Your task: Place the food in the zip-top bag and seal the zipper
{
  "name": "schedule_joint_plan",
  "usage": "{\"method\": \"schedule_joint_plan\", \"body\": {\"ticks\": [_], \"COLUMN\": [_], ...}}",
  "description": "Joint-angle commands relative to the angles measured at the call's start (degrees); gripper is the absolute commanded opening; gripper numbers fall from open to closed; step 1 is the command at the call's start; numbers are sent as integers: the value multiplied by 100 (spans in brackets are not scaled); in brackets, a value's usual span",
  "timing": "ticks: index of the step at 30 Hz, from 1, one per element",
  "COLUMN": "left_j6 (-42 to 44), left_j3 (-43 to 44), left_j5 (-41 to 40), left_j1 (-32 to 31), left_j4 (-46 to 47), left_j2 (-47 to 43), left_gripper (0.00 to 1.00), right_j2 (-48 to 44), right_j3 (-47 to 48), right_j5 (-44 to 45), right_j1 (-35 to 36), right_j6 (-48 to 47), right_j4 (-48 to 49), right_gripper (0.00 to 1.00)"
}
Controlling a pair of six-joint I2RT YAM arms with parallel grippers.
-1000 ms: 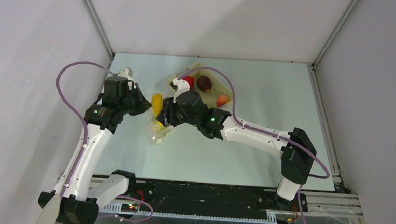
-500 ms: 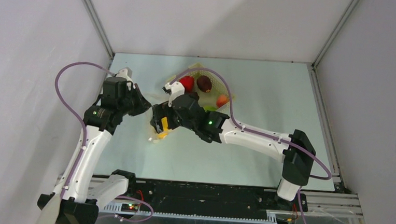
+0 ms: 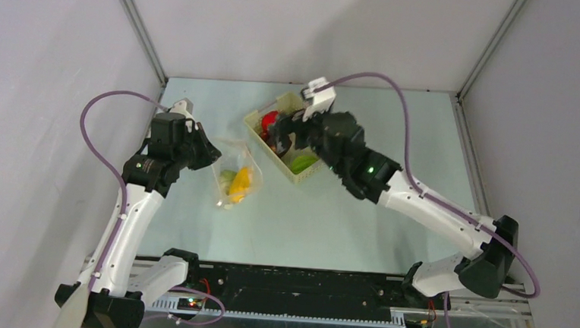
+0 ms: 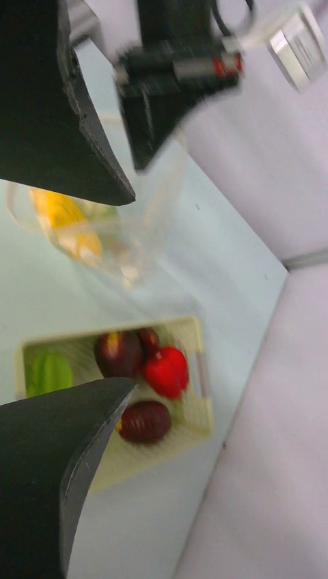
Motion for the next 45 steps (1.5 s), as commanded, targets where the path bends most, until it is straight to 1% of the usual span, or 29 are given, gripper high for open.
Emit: {"method": "schedule_joint_plan", "body": {"ticks": [1, 2, 3, 4, 6, 11, 14, 16, 18, 23, 26, 32, 36, 40, 45], "left_j6": [-74, -77, -73, -73, -65, -59, -61, -49, -44, -35, -34, -20, -12, -19, -18], "left_j3": [5, 10, 12, 20, 23, 35, 48, 56, 58, 67, 59, 69, 68, 67, 60], "left_j5": [-83, -100, -135, -148, -185, -193, -193, -203, -207, -178, -129, -92, -74, -43, 34], "left_j1": [41, 41, 43, 46, 44, 48, 46, 49, 44, 38, 42, 41, 43, 47, 49], "left_j4": [161, 151, 143, 140, 125, 109, 87, 73, 66, 65, 72, 65, 72, 79, 92], "left_j2": [-120, -119, -115, -108, -87, -7, 24, 43, 42, 55, 73, 76, 52, 32, 23], "left_gripper": [0, 0, 0, 0, 0, 0, 0, 0, 0, 0, 0, 0, 0, 0, 0], "right_j2": [31, 107, 163, 301, 558, 1383, 2122, 2578, 3008, 3852, 4163, 4659, 5071, 5390, 5515], "right_j3": [-108, -113, -105, -82, 32, 740, 1319, 1653, 2000, 2565, 2762, 3007, 3347, 3760, 3980], "right_j5": [-1263, -1422, -1658, -1725, -1864, -1705, -1453, -1005, -788, -600, -355, -425, -502, -461, -395], "right_j1": [-1013, -1324, -1465, -1734, -2048, -2391, -2421, -2431, -2425, -2362, -2355, -2375, -2419, -2447, -2512], "right_j6": [-171, -144, -88, -54, -29, -87, 7, 85, 154, 405, 777, 1296, 1366, 1388, 1644], "right_j4": [131, 146, 198, 224, 229, -396, -710, -854, -1026, -1090, -1078, -878, -759, -972, -1125], "right_gripper": [99, 99, 99, 100, 100, 100, 99, 100, 99, 98, 98, 98, 97, 97, 96]}}
